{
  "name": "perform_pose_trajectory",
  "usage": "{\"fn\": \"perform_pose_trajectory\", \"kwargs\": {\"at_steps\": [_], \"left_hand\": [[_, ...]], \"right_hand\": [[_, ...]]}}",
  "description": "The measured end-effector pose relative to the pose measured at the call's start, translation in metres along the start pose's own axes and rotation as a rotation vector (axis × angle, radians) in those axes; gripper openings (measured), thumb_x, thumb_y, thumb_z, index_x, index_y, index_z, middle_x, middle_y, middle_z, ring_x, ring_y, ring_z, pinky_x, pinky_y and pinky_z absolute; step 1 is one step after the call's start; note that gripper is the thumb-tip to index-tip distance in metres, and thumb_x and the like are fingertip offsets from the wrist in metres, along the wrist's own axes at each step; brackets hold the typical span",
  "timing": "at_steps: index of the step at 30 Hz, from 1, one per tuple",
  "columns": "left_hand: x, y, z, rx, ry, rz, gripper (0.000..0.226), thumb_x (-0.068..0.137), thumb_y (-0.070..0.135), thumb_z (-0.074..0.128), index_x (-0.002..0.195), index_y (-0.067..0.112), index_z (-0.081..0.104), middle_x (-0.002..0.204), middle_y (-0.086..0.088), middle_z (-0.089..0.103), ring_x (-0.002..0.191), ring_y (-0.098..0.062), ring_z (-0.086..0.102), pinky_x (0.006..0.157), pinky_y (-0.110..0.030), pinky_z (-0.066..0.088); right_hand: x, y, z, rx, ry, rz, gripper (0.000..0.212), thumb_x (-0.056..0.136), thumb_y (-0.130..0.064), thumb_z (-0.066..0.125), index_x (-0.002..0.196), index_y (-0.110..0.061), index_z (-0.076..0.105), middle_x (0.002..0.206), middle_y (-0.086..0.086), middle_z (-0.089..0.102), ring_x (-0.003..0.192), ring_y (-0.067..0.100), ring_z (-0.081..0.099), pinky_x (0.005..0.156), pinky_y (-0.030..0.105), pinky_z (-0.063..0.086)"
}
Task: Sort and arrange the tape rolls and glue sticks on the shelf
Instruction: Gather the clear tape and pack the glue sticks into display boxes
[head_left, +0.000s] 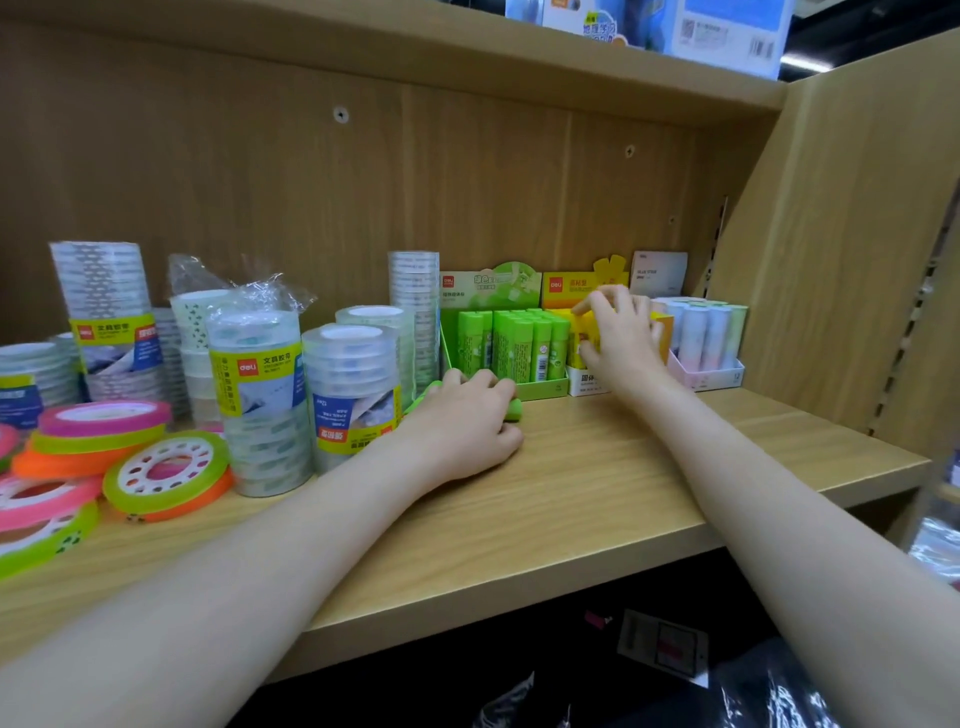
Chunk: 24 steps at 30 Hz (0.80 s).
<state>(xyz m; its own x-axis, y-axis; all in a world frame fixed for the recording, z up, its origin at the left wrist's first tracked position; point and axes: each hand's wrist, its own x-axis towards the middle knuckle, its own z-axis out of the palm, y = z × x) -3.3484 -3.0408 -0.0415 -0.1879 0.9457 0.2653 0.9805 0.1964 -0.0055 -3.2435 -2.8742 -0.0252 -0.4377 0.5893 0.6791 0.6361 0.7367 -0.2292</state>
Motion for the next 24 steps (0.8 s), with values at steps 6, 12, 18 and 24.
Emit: {"fn": "perform_pose_trajectory", "kwargs": {"at_steps": [6, 12, 18, 24], "left_hand": [[0.0, -0.001, 0.0, -0.004, 0.003, 0.004, 0.043, 0.093, 0.033, 0.04, 0.131, 0.014, 0.041, 0.133, -0.008, 0.043, 0.116, -0.03, 0.038, 0.1, -0.042, 0.037], [-0.001, 0.0, 0.0, -0.008, 0.004, 0.004, 0.043, 0.093, 0.032, 0.04, 0.131, 0.014, 0.04, 0.133, -0.008, 0.043, 0.117, -0.03, 0.038, 0.1, -0.043, 0.037], [0.0, 0.0, 0.001, 0.004, 0.003, 0.004, 0.044, 0.093, 0.032, 0.04, 0.133, 0.014, 0.039, 0.135, -0.008, 0.042, 0.119, -0.03, 0.037, 0.101, -0.043, 0.037], [0.002, -0.001, 0.002, 0.018, 0.009, 0.0, 0.043, 0.093, 0.032, 0.04, 0.133, 0.014, 0.039, 0.135, -0.008, 0.042, 0.118, -0.03, 0.037, 0.1, -0.043, 0.037]], "right_hand": [[-0.005, 0.007, -0.013, 0.187, 0.007, -0.008, 0.025, 0.085, -0.012, 0.063, 0.108, -0.014, 0.053, 0.107, 0.0, 0.044, 0.124, 0.022, 0.032, 0.101, 0.039, 0.024], [0.004, 0.008, -0.015, 0.405, 0.147, 0.085, 0.028, 0.079, -0.016, 0.071, 0.093, -0.027, 0.05, 0.107, 0.008, 0.053, 0.113, 0.026, 0.043, 0.096, 0.041, 0.039], [0.01, 0.005, -0.005, 0.136, 0.035, 0.038, 0.016, 0.088, -0.018, 0.062, 0.104, -0.018, 0.062, 0.127, 0.006, 0.047, 0.124, 0.028, 0.032, 0.101, 0.04, 0.025], [0.013, -0.007, 0.0, -0.033, -0.004, 0.047, 0.031, 0.089, -0.004, 0.048, 0.115, -0.018, 0.058, 0.129, 0.008, 0.043, 0.125, 0.027, 0.032, 0.102, 0.043, 0.025]]}}
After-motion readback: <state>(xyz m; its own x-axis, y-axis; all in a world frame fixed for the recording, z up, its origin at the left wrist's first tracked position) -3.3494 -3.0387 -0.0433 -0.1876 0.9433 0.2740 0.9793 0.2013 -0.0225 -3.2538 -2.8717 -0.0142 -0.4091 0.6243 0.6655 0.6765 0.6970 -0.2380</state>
